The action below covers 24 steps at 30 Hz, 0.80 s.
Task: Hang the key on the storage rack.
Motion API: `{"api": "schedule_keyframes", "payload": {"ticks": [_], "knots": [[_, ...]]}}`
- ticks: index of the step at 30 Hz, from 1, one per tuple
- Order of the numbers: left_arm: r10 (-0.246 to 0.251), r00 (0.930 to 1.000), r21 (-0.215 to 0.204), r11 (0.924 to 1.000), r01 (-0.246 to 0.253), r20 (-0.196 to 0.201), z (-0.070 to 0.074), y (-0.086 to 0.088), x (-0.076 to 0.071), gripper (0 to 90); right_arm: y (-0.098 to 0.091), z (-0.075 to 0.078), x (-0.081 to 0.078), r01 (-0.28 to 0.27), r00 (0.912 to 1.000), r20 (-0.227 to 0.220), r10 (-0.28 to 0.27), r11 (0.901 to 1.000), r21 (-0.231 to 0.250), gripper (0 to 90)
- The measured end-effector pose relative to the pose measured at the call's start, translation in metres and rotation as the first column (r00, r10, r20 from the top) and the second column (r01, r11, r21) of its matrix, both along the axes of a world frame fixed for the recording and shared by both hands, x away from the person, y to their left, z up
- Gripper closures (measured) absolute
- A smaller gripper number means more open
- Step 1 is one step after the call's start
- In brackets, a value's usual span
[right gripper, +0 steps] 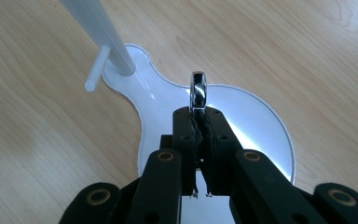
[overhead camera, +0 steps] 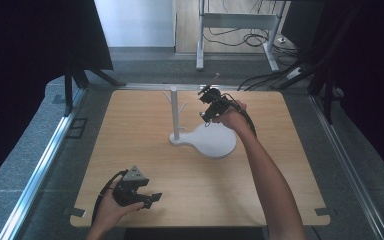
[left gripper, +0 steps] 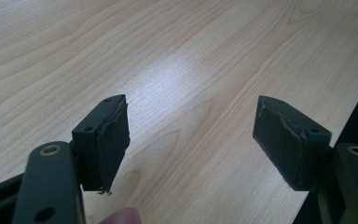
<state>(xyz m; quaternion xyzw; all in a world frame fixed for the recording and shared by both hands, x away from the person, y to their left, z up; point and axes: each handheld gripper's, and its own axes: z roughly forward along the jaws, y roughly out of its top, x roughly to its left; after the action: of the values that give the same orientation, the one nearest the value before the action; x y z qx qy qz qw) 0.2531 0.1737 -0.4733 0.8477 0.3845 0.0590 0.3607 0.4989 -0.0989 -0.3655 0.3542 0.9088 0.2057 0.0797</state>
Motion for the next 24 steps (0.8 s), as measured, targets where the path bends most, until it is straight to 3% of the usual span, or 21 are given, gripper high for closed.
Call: {"api": "schedule_keyframes", "payload": {"ticks": [24], "knots": [[-0.006, 1.0000, 0.002, 1.0000, 0.006, -0.007, -0.001, -0.001, 0.000, 27.4, 0.003, 0.001, 0.021, 0.036, 0.9994, -0.003, -0.036, 0.9993, -0.005, 84.2]]}}
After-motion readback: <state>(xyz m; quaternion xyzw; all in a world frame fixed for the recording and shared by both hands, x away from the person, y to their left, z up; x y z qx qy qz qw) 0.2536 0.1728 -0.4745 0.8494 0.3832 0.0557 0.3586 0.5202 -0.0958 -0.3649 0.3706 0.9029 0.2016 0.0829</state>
